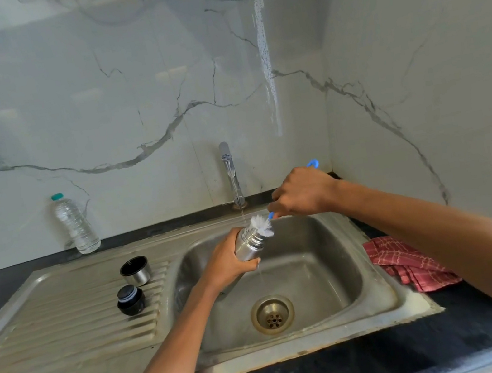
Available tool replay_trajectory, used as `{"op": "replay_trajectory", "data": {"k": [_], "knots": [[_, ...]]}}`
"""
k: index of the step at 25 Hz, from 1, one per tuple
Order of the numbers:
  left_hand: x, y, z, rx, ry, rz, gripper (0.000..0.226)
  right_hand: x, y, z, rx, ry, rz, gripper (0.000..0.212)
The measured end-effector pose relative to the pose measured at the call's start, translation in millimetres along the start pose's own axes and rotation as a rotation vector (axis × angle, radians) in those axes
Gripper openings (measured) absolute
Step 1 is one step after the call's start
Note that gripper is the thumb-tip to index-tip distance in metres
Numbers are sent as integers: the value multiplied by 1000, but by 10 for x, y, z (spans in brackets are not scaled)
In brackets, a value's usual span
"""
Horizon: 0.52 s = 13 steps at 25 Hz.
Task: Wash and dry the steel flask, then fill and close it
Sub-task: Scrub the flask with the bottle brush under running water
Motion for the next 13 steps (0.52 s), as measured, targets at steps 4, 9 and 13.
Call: {"op": "replay_trajectory", "data": {"k": [4, 9, 13], "knots": [[-24, -54, 35, -32, -67, 64, 78, -38, -101, -75, -403, -662, -272, 38], [-2, -56, -8, -87, -236, 202, 79, -6, 81, 54, -763, -1400, -388, 35], [70, -79, -35, -69, -238, 173, 82, 125, 252, 117, -673, -1313, -317, 34]]}}
Point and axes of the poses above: each hand's wrist, its own y-axis away from the middle knuckle, its own x-axis out of the back of the hand, z = x × y, the point moved 1 cm from there along -y, towards the middle knuckle, and after that the axes turned 12 degrees about x, right-handed, at the moved point
